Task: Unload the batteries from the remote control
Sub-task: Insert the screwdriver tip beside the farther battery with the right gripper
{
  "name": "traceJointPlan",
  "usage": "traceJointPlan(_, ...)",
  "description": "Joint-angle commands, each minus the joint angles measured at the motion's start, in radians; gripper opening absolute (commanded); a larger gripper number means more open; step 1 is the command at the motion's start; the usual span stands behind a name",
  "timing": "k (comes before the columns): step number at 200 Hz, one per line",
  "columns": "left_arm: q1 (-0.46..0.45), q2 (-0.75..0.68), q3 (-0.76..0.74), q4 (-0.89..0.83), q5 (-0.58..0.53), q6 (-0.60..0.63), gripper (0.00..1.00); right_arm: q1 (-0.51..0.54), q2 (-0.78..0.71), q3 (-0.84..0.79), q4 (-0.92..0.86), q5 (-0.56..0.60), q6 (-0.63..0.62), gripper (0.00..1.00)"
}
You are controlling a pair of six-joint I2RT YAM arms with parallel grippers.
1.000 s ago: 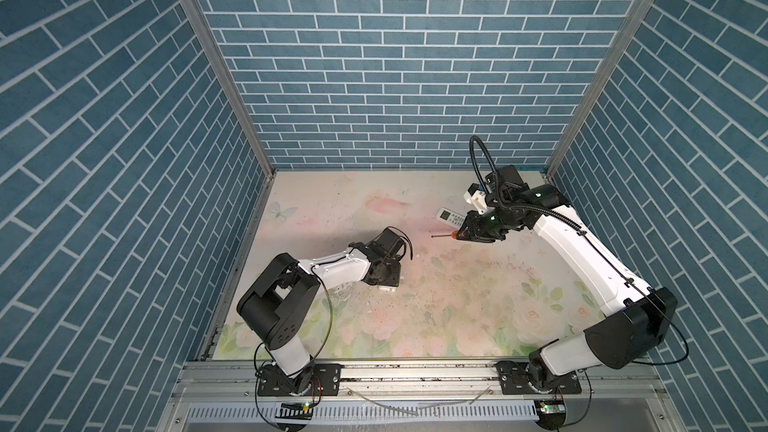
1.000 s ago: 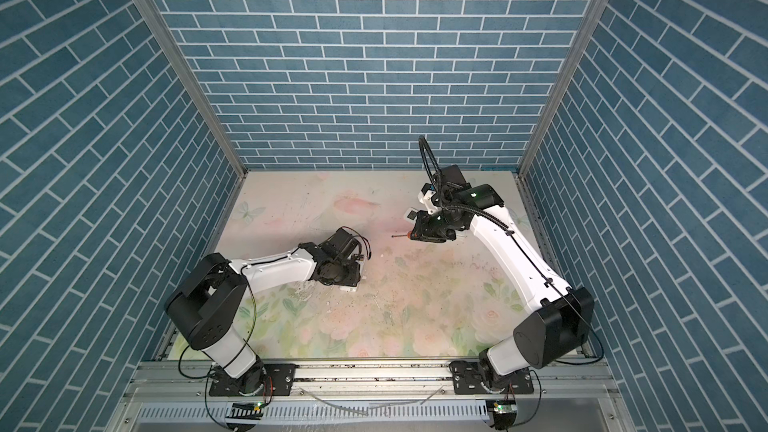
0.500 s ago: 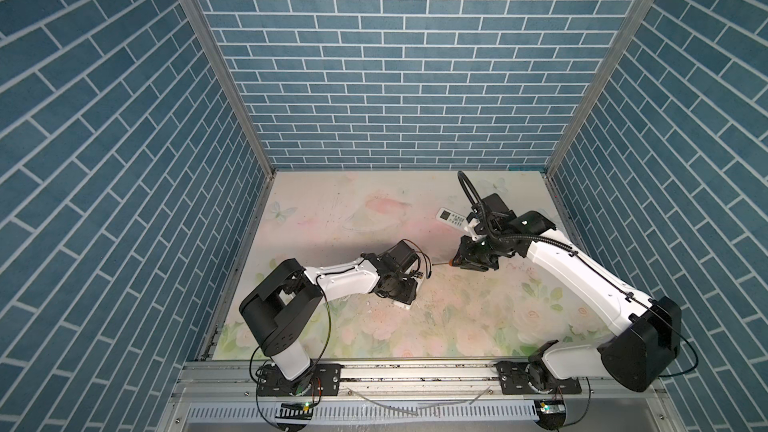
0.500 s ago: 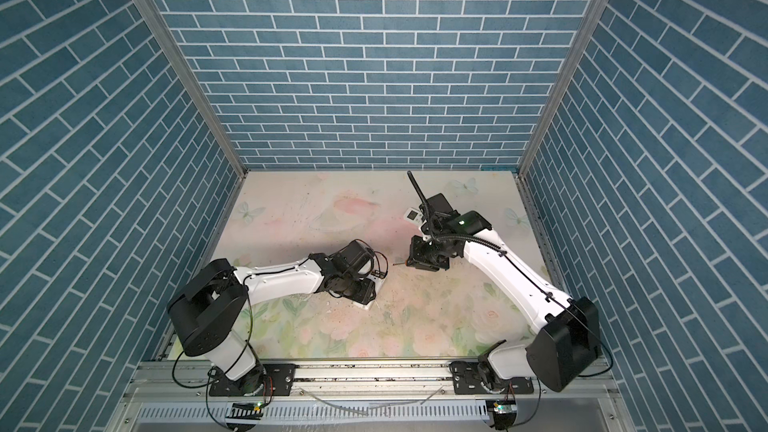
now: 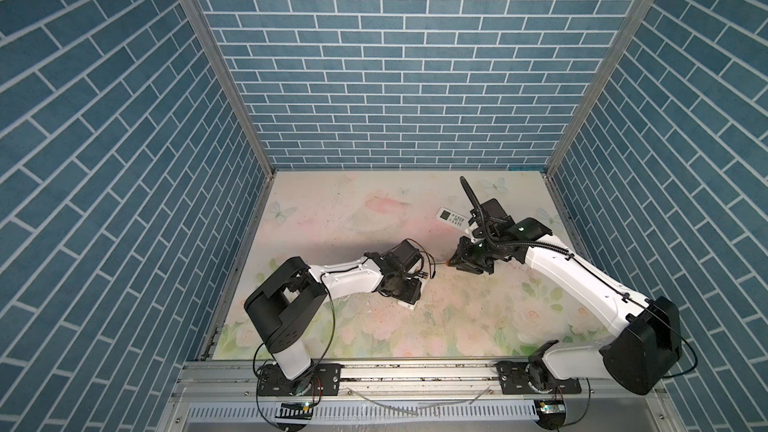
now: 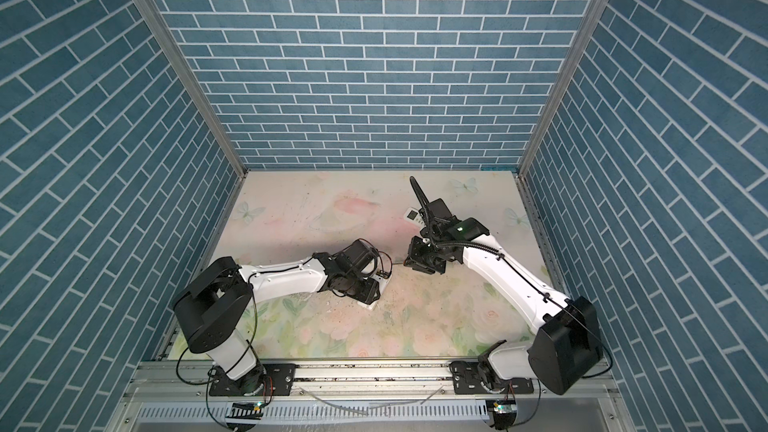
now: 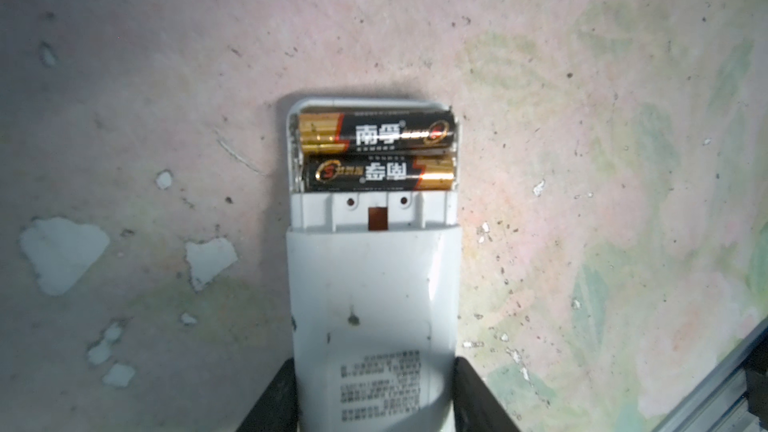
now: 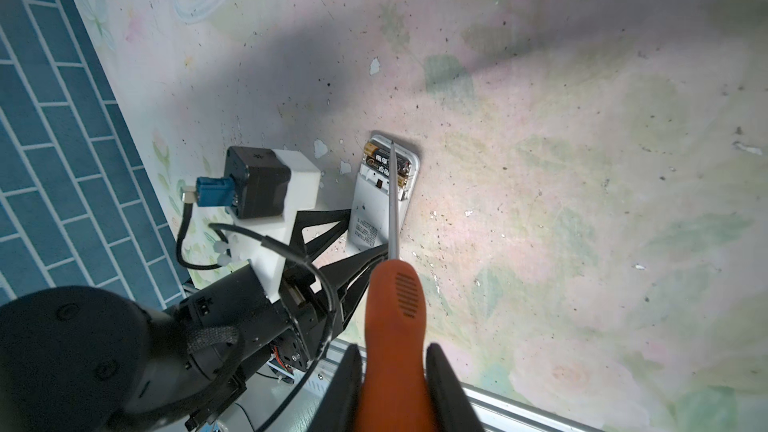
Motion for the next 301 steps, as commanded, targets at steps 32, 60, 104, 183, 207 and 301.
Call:
traceJointPlan(32, -0.013, 0.045, -0.011, -0.051, -0.008, 0.0, 0.33, 0.015, -0.008, -0.037, -0.009, -0.024, 0.038, 0.0)
traceJointPlan(60, -0.014, 0.046, -0.012, -0.047, -0.009, -0.002, 0.33, 0.02, -0.012, -0.059, -0.003, -0.03, 0.047, 0.0)
traceJointPlan(104, -0.016, 0.05, -0.016, -0.038, -0.007, -0.009, 0.33, 0.024, -0.016, -0.056, -0.023, -0.021, 0.045, 0.0)
traceJointPlan(183, -0.019, 0.05, -0.018, -0.031, -0.006, -0.012, 0.33, 0.024, -0.003, -0.073, 0.001, -0.033, 0.052, 0.0)
traceJointPlan(207, -0.021, 0.05, -0.02, -0.029, -0.005, -0.016, 0.32, 0.024, -0.008, -0.081, -0.002, -0.031, 0.053, 0.0)
traceJointPlan(301, -0.025, 0.046, -0.023, -0.026, -0.006, -0.018, 0.32, 0.024, -0.004, -0.092, 0.017, -0.028, 0.056, 0.0)
